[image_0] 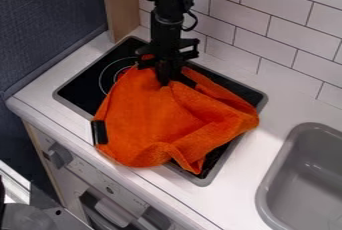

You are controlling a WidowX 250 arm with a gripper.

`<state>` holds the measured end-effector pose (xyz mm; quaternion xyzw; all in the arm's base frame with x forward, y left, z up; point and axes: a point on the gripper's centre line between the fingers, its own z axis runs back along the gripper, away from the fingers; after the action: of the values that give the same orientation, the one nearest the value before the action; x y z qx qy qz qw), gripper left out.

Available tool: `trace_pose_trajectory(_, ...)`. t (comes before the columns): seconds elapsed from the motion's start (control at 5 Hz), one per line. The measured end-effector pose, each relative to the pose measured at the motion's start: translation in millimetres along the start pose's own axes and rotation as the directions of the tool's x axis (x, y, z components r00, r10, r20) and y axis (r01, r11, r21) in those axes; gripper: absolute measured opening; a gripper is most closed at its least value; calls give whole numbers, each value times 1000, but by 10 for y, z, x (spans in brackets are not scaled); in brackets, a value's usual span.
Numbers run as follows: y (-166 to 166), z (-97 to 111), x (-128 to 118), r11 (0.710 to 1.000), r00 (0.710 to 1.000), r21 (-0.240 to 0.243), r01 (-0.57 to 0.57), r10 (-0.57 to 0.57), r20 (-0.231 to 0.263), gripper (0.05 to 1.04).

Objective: Move the cloth to the left of the burner

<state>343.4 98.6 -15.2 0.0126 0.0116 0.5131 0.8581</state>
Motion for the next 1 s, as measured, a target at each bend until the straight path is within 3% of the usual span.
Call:
trace_pose_trajectory(0.4, 166, 107, 437, 996, 998, -65, -66, 67, 17, 62)
trace_pose_trajectory(0.6, 263, 120, 600, 992, 994, -83, -90, 95, 53, 62)
trace_pose_trajectory(0.8, 313, 129, 765, 991, 985, -93, -95, 107, 133, 62)
trace_pose_trajectory(1.0, 318, 93, 786, 994, 984, -98, -58, 74, 165, 85)
